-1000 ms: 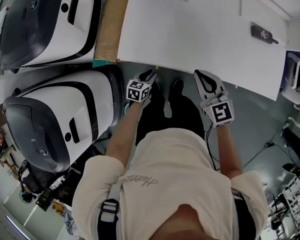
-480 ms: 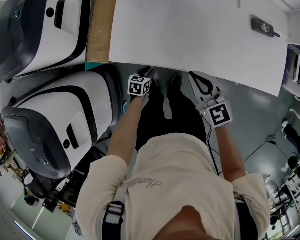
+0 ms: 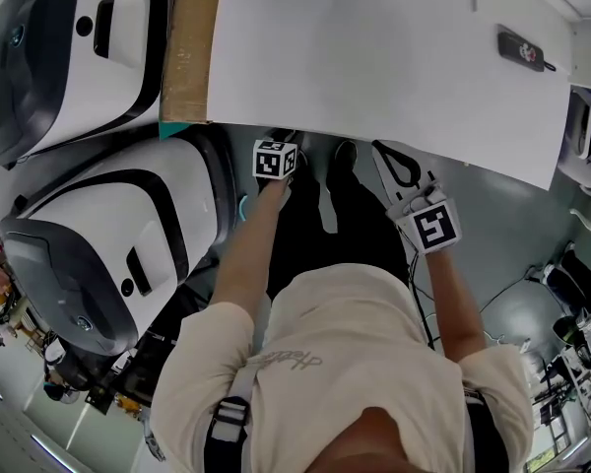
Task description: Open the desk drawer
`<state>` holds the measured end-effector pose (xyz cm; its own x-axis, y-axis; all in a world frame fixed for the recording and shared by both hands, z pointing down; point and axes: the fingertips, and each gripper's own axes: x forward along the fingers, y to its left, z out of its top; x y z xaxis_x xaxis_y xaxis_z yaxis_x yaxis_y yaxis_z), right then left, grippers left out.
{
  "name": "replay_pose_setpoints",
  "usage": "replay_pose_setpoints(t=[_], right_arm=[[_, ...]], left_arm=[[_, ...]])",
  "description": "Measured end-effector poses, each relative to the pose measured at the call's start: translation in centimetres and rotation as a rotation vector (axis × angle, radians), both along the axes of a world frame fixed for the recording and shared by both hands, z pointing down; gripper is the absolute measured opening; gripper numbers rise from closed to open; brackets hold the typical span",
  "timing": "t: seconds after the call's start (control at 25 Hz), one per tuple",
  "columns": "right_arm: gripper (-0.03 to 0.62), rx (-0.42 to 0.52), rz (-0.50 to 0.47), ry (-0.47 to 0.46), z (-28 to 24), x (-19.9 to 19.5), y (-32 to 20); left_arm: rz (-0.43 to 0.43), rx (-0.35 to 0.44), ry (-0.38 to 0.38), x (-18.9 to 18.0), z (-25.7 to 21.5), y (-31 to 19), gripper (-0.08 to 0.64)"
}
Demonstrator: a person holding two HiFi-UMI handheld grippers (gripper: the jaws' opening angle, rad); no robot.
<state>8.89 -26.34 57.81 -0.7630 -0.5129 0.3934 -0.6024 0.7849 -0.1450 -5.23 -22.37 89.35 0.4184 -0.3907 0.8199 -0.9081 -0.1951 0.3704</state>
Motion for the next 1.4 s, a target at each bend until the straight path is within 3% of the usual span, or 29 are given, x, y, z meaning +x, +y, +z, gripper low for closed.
replay_pose_setpoints(t=[0.24, 0.44, 1.4], right_arm=[[-0.002, -0.004, 0.002, 0.003, 0.5, 0.8, -0.5], [-0.002, -0.004, 0.003, -0.01, 0.6, 1.1, -0.5], [-0.002, -0.037, -0.03, -0.013, 1.4, 1.2, 3.6]], left_arm=[[-0.04, -0.028, 0.014, 0.0, 0.7, 0.0, 0.091], [0.004, -0.028, 0.006, 0.3, 0.6, -0.2, 0.087], [0.008, -0.084, -0.005, 0.2, 0.4, 5.3, 0.086]])
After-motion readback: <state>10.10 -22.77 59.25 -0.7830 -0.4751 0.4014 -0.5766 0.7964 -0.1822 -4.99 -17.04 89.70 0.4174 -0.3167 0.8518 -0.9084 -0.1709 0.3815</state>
